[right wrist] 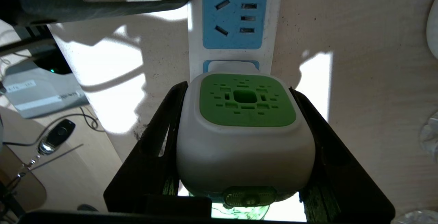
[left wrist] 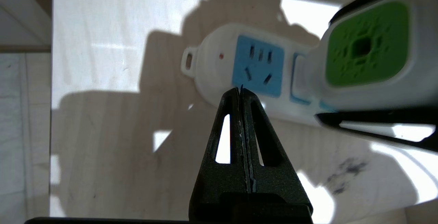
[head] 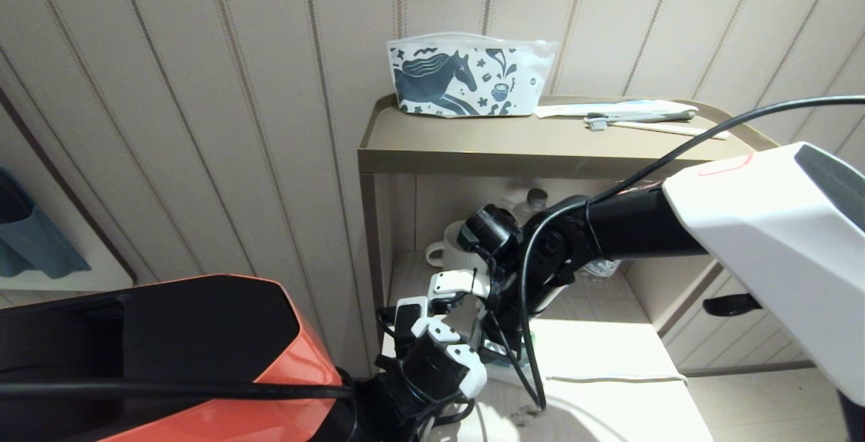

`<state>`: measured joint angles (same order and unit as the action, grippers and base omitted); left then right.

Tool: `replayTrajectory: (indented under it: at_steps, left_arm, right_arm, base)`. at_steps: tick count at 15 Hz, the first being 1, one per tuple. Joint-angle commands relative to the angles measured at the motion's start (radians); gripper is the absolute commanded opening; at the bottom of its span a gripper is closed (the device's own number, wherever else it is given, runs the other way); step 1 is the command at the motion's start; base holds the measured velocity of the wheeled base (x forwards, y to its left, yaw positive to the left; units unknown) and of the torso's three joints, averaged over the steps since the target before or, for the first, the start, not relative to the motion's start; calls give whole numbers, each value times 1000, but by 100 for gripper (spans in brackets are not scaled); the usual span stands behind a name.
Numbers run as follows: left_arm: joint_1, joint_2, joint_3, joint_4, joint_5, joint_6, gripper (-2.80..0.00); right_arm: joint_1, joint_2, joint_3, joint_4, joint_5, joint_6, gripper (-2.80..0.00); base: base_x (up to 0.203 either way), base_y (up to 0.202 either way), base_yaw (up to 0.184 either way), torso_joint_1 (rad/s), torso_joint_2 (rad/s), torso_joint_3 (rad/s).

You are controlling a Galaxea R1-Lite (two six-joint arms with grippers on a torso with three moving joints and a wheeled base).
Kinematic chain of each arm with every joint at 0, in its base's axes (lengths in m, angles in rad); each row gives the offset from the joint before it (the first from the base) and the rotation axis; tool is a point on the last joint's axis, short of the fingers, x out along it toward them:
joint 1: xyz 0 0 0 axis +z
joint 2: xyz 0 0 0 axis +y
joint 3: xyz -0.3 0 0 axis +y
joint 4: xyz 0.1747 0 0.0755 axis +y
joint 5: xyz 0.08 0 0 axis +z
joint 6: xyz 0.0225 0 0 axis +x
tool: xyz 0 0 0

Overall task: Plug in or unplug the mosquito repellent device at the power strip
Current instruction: Hold the socket with your left hand and unplug it with your right hand

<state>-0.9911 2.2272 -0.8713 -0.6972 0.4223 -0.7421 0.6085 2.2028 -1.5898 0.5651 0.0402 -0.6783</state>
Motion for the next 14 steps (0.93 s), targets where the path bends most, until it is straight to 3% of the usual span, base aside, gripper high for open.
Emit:
replayTrajectory:
  at_steps: [1,6,14]
  left_arm:
    - [-4,2,-4,-11,4,-5,-280]
    - [-5,-10,2,-11,22,-38,-280]
    - [-40,-19,181,-105,38,-25,-280]
  right_arm:
    - [1,-1,4,4,0,-4,-280]
    - [0,-3,4,4,-2,6,-280]
    - [-27,-8,-13,-16,0,13,-280]
  base:
    - [0,0,0,0,0,0]
    - [0,0,0,0,0,0]
    - [0,0,0,0,0,0]
